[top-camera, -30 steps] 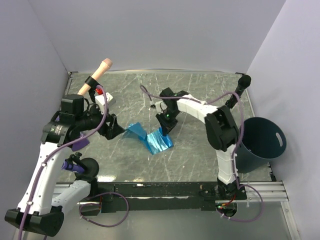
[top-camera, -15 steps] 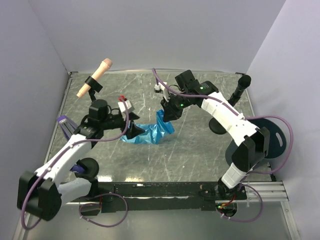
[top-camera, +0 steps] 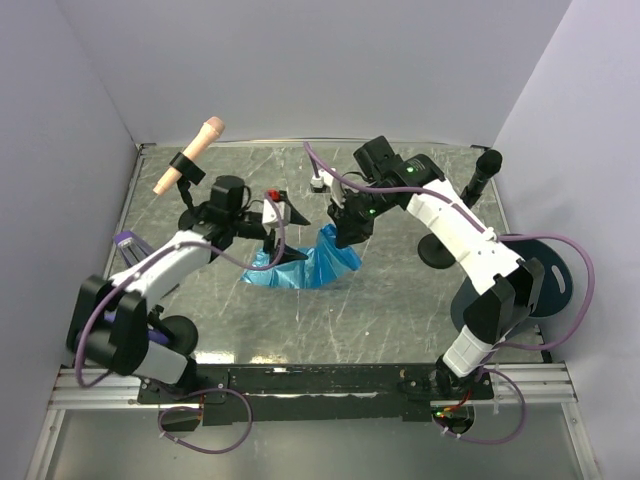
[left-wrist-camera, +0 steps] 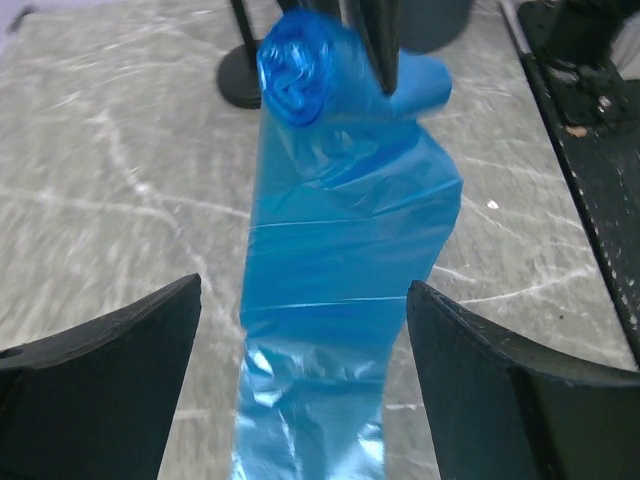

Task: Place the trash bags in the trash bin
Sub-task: Unfold the trash bag at the center of the board.

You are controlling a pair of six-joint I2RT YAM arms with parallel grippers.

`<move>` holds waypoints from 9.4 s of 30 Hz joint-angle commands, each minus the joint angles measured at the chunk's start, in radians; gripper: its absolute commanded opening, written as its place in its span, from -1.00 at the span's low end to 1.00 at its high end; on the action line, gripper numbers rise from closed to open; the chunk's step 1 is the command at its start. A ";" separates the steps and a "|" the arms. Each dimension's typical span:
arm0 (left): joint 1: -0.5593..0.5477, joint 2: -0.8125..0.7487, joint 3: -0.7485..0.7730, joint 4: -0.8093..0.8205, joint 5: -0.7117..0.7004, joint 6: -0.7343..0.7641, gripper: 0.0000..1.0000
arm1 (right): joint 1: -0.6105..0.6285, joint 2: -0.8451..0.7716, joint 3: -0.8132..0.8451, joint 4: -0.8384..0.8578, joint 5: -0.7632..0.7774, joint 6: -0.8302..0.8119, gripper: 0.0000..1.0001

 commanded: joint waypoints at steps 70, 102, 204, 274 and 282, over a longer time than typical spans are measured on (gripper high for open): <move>-0.195 0.331 0.648 -1.367 -0.551 0.156 -0.99 | -0.149 0.323 -0.565 0.731 -0.098 0.711 0.21; -0.192 -0.045 0.276 -1.327 -0.777 0.113 -0.99 | 0.109 0.395 -0.456 0.687 0.114 0.684 0.94; -0.174 -0.134 0.177 -0.014 -0.463 -0.220 0.78 | 0.055 -0.221 -0.194 0.496 0.387 0.377 -1.00; -0.115 0.351 0.471 0.049 0.031 -0.462 -0.81 | -0.009 -0.283 -0.174 0.530 0.547 0.498 -1.00; -0.125 0.352 0.529 -0.105 0.011 -0.314 -0.99 | -0.066 -0.231 -0.149 0.513 0.533 0.590 -1.00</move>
